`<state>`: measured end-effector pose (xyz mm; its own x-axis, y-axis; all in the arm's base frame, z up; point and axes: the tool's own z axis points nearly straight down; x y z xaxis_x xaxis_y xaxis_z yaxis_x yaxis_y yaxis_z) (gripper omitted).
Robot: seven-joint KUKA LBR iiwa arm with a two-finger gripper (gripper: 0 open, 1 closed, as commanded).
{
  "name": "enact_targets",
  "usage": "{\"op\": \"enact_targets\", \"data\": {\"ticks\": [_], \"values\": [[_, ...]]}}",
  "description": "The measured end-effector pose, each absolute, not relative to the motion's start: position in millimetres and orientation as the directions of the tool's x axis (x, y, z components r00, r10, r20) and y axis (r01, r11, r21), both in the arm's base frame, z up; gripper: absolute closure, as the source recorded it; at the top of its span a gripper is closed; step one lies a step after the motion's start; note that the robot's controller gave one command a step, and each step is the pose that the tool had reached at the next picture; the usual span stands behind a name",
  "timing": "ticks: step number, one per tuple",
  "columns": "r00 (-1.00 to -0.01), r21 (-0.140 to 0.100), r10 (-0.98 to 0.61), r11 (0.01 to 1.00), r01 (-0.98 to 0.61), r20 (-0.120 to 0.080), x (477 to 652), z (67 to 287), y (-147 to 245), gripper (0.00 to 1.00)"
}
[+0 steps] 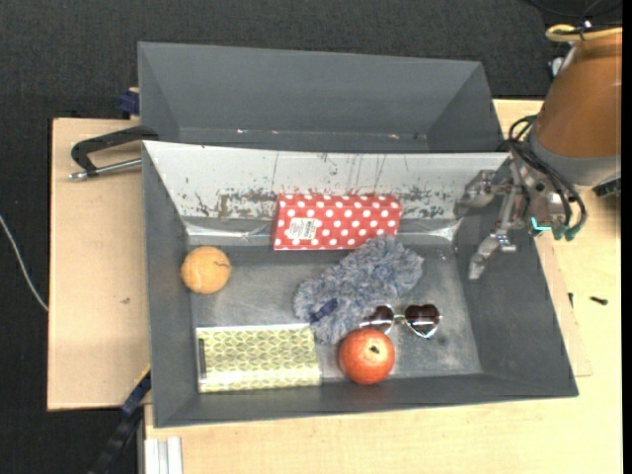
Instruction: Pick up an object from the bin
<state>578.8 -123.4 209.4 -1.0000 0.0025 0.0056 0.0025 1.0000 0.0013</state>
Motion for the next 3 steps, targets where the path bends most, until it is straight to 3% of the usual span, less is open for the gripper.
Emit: {"op": "enact_targets", "data": {"ticks": [1, 2, 3], "values": [[-1.0, -0.003, 0.004, 1.0, 0.004, -0.014, 580.2, 202.7, -122.0, 0.0], [-1.0, -0.001, 0.012, 1.0, 0.012, -0.006, 569.9, 137.9, -113.6, 0.0], [-1.0, 0.001, -0.024, 1.0, -0.024, -0.002, 556.2, 87.8, -127.8, 0.0]]}}
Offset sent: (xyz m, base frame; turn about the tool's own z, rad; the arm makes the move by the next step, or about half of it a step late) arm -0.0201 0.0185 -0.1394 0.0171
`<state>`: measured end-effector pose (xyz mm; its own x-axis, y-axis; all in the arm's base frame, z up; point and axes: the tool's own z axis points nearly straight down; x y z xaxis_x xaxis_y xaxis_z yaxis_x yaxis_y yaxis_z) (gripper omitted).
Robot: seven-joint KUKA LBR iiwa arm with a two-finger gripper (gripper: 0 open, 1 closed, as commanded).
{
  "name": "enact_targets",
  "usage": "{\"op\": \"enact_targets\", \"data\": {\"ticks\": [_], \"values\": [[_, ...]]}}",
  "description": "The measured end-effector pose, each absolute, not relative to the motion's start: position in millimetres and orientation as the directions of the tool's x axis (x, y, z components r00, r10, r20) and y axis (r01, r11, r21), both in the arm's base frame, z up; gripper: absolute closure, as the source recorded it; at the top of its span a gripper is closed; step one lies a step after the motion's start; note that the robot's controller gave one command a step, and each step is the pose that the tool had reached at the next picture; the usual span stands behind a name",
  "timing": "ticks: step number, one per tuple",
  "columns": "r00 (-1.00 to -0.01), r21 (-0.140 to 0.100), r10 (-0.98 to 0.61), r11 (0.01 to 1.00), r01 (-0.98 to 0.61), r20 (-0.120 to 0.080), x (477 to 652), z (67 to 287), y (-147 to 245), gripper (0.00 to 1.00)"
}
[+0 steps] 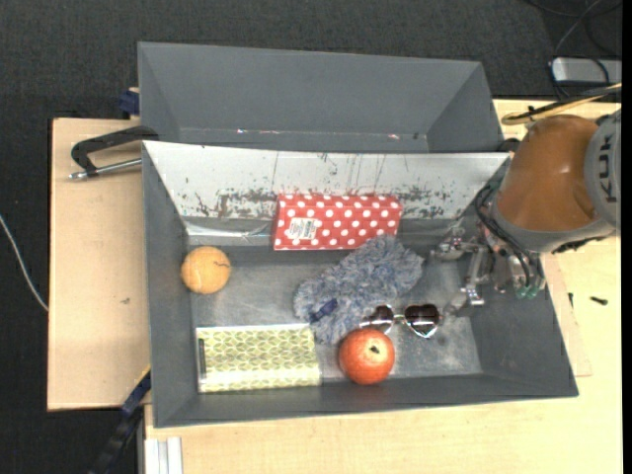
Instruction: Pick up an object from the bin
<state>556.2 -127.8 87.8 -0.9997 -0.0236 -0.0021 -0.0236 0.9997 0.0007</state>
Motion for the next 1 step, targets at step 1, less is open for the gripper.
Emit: {"op": "enact_targets", "data": {"ticks": [1], "values": [[-0.999, -0.001, -0.047, 0.999, -0.047, -0.001, 544.7, 78.3, -96.5, 0.0]]}}
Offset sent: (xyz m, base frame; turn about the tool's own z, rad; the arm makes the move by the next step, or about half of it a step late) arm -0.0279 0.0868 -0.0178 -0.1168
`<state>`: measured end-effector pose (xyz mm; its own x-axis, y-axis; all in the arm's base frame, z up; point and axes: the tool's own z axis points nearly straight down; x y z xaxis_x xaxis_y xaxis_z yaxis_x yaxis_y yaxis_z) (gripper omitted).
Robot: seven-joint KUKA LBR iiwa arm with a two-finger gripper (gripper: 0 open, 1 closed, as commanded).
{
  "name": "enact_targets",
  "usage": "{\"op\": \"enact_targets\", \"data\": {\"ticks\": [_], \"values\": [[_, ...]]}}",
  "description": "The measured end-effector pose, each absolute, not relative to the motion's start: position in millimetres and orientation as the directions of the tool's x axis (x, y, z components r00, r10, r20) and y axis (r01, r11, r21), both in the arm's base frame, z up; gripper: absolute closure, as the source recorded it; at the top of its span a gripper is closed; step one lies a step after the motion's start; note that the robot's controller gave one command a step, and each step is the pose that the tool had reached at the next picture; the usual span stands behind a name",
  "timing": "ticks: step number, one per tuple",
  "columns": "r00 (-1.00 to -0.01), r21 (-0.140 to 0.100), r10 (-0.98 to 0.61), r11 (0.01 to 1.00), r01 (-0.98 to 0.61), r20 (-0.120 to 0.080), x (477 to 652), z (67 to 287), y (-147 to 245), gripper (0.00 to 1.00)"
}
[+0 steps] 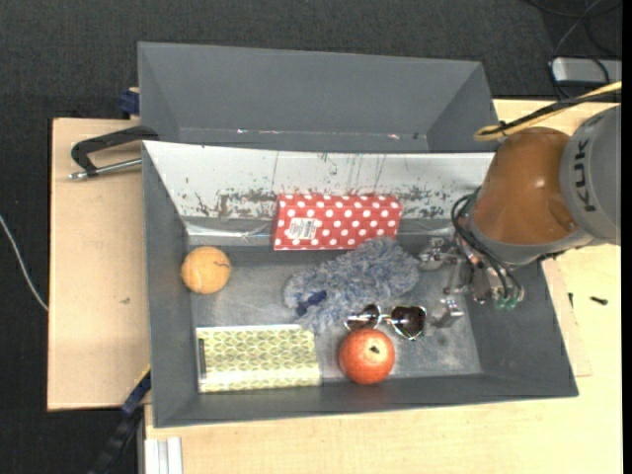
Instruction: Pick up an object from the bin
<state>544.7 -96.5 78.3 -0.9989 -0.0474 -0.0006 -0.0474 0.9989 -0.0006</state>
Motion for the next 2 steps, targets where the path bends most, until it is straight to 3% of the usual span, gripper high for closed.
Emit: {"op": "enact_targets", "data": {"ticks": [1, 2], "values": [[-0.99, 0.0, -0.14, 0.99, -0.14, -0.01, 532.0, 74.3, -39.8, 1.0], [-0.99, 0.0, -0.141, 0.99, -0.141, -0.01, 531.9, 74.2, -39.8, 1.0]]}}
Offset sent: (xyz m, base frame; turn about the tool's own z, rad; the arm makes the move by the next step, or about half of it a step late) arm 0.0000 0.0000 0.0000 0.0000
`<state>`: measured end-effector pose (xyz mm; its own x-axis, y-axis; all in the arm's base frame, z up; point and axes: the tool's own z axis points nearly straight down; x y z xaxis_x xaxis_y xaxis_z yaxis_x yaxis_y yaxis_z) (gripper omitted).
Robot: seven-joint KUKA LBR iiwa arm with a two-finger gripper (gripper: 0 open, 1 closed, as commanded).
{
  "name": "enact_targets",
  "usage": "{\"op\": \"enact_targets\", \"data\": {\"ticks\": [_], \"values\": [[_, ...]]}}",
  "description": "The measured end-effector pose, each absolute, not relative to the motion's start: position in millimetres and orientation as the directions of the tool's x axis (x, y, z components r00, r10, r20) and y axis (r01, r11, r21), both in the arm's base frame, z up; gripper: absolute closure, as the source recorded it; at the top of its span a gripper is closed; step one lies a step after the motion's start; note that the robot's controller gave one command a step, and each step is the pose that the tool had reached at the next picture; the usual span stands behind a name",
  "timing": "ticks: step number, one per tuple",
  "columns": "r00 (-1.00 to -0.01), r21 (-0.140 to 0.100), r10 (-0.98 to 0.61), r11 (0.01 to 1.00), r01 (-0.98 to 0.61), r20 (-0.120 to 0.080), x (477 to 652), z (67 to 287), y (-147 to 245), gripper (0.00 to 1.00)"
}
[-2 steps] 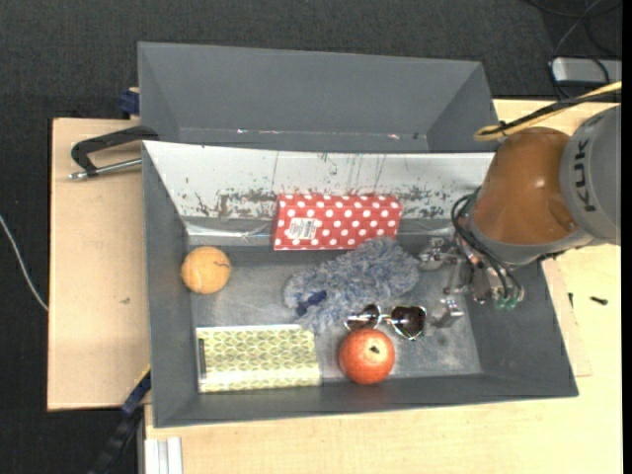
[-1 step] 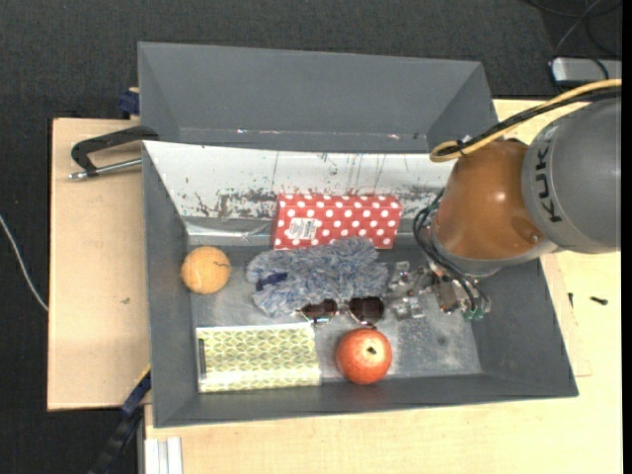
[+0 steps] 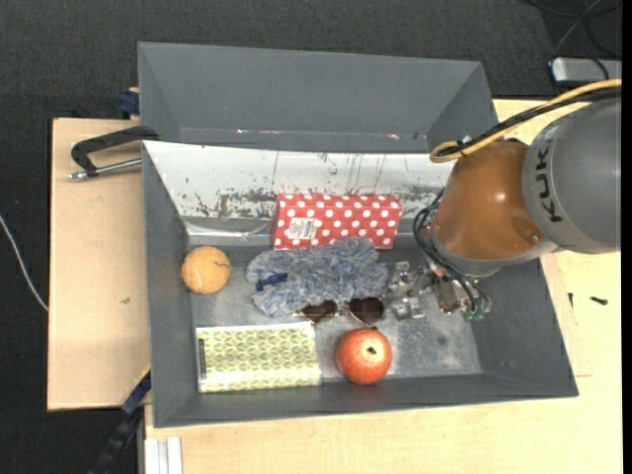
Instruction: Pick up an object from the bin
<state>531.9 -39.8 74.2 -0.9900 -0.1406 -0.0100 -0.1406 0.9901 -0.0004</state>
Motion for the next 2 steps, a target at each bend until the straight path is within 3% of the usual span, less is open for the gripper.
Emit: {"op": "enact_targets", "data": {"ticks": [2], "values": [[-0.99, -0.001, -0.141, 0.99, -0.141, -0.01, 531.9, 74.1, -39.9, 1.0]]}}
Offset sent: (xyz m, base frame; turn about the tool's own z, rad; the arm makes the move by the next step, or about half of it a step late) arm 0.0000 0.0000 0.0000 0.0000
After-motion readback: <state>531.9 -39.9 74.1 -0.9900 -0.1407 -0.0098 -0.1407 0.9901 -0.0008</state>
